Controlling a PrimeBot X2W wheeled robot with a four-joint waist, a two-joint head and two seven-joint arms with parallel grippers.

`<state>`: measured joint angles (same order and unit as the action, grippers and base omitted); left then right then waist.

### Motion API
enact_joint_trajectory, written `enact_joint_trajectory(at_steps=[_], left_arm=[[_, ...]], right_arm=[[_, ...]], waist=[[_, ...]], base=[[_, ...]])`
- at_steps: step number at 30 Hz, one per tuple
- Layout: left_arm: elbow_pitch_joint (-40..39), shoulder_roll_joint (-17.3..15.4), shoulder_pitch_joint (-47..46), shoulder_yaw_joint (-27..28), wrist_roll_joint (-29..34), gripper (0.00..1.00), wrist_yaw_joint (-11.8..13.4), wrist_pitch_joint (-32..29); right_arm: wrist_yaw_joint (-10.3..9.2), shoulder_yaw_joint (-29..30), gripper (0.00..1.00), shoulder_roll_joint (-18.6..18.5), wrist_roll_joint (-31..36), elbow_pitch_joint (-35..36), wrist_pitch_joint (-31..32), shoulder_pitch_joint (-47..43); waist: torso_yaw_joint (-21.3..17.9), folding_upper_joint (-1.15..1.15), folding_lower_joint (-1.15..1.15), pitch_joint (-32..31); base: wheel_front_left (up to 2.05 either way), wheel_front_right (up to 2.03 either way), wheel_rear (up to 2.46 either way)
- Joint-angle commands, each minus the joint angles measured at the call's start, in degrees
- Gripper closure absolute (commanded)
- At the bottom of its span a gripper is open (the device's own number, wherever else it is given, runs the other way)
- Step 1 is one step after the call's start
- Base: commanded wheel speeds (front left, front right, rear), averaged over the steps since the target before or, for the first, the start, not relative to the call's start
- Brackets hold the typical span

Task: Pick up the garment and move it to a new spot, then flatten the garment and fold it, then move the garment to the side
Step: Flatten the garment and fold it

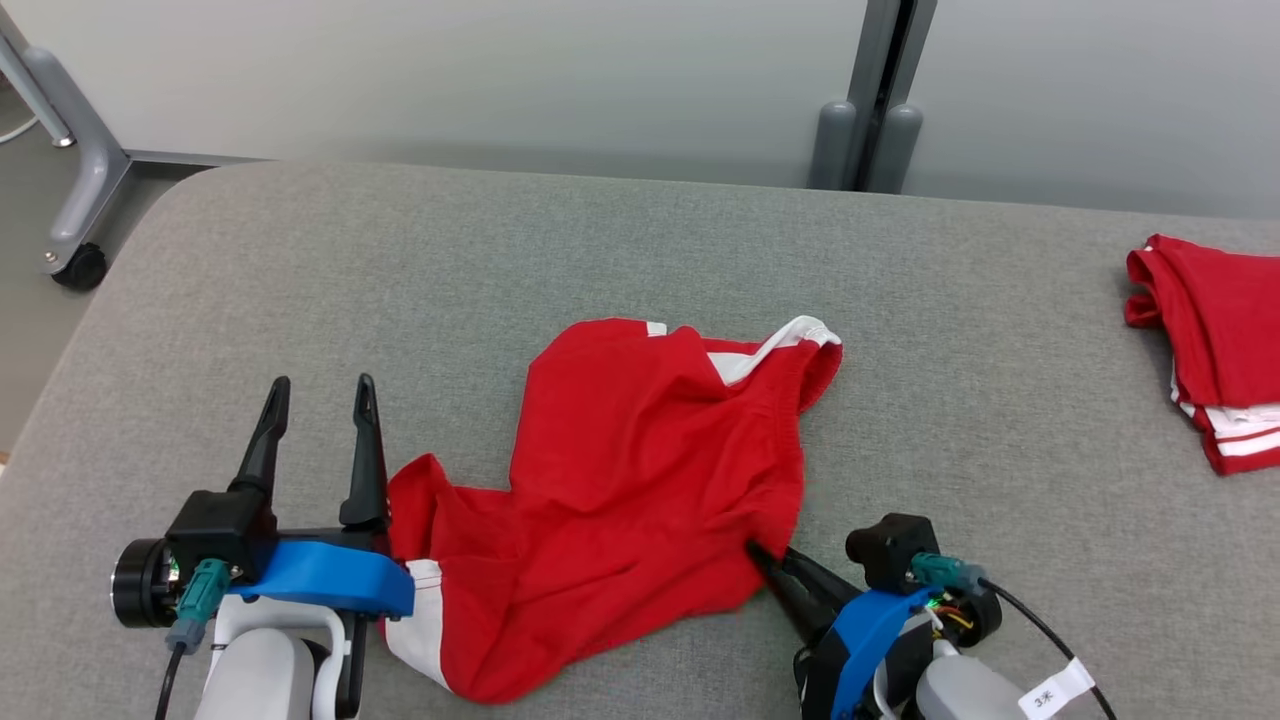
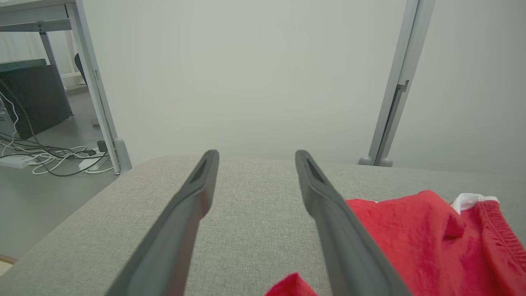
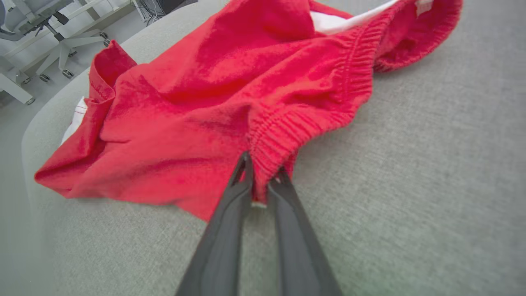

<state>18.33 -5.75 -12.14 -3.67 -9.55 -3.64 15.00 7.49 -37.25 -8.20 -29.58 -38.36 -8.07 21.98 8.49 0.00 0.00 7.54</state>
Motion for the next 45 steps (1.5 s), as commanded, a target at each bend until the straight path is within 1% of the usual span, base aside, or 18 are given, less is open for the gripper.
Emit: enact_joint_trajectory(at_steps=[1, 5, 9, 14, 18, 21, 25, 26, 27, 28, 29, 34, 37, 41, 45], left_arm=[[-0.10, -0.06, -0.01, 0.52, 0.33, 0.00, -0.01, 0.23], [0.07, -0.07, 0.90, 1.21, 0.58, 0.00, -0.17, 0.23], [-0.10, 0.31, 1.66, 1.38, 0.78, 0.00, -0.25, 0.23], [-0.20, 0.80, 2.92, 1.73, 0.93, 0.00, -0.37, 0.23], [-0.44, 1.04, 3.80, 2.13, 1.06, 0.00, -0.45, 0.23], [-0.62, 1.11, 4.29, 2.28, 1.14, 0.00, -0.69, 0.24], [-0.67, 1.27, 4.38, 2.32, 1.46, 0.00, -0.81, 0.23], [-0.68, 1.32, 4.35, 2.31, 1.52, 0.00, -0.89, 0.23], [-0.66, 1.32, 4.32, 2.30, 1.59, 0.00, -0.91, 0.24], [-0.61, 1.31, 4.26, 2.34, 1.65, 0.00, -0.98, 0.23], [-0.57, 1.34, 4.19, 2.32, 1.69, 0.00, -1.08, 0.23], [-0.44, 1.46, 4.18, 2.27, 2.02, 0.00, -1.34, 0.23], [-0.48, 1.52, 4.10, 2.35, 2.19, 0.00, -1.32, 0.23], [-0.70, 1.58, 3.58, 2.41, 2.29, 0.00, -1.39, 0.24], [-0.70, 1.66, 2.63, 2.15, 2.61, 0.00, -1.55, 0.24]], right_arm=[[0.01, 0.08, 1.00, -0.37, -0.58, -0.86, -1.01, 1.06], [0.01, 1.10, 1.00, -2.42, -1.43, -2.41, -3.74, 2.34], [0.01, 3.79, 1.00, -5.00, -2.34, -1.24, -5.23, 0.44], [0.01, 9.18, 1.00, -8.35, -2.58, 3.05, -5.53, -4.59], [0.01, 14.83, 1.00, -10.29, -1.08, 7.95, -3.62, -10.34], [0.01, 19.40, 1.00, -10.50, 0.81, 12.30, -1.24, -14.80], [0.01, 24.51, 1.00, -8.92, 2.80, 18.09, 2.49, -19.56], [0.01, 25.42, 0.84, -8.52, 3.50, 19.40, 3.16, -20.40], [0.01, 26.30, 0.61, -7.99, 4.20, 20.63, 3.92, -21.14], [0.01, 27.14, 0.06, -7.38, 4.88, 21.66, 4.51, -21.72], [0.01, 27.97, 0.00, -6.87, 5.54, 22.83, 4.89, -22.22], [0.01, 31.22, 0.00, -5.45, 9.05, 27.42, 6.80, -23.03], [0.01, 32.60, 0.00, -5.26, 10.65, 29.94, 7.29, -21.37], [0.01, 32.38, 0.00, -6.08, 12.27, 31.81, 8.38, -17.04], [0.01, 30.88, 0.00, -7.31, 13.51, 30.86, 9.97, -11.24]], waist=[[-0.38, 0.00, 0.00, -0.15], [-1.64, 0.00, 0.00, -0.81], [-3.02, 0.00, 0.00, -1.78], [-4.52, 0.00, 0.00, -2.95], [-5.53, 0.00, 0.00, -3.50], [-6.08, 0.00, 0.00, -3.52], [-6.51, 0.00, 0.00, -3.27], [-6.57, 0.00, 0.00, -3.21], [-6.61, 0.00, 0.00, -3.16], [-6.64, 0.00, 0.00, -3.12], [-6.65, 0.00, 0.00, -3.09], [-6.52, 0.00, 0.00, -3.18], [-6.47, 0.00, 0.00, -3.06], [-6.46, 0.00, 0.00, -2.38], [-6.05, 0.00, 0.00, -1.50]], base=[[0.00, 0.00, 0.00], [0.00, 0.00, 0.00], [0.00, 0.00, 0.00], [0.00, 0.00, 0.00], [0.00, 0.00, 0.00], [0.00, 0.00, 0.00], [0.00, 0.00, 0.00], [0.00, 0.00, 0.00], [0.00, 0.00, 0.00], [0.00, 0.00, 0.00], [0.00, 0.00, 0.00], [0.00, 0.00, 0.00], [0.00, 0.00, 0.00], [0.00, 0.00, 0.00], [0.00, 0.00, 0.00]])
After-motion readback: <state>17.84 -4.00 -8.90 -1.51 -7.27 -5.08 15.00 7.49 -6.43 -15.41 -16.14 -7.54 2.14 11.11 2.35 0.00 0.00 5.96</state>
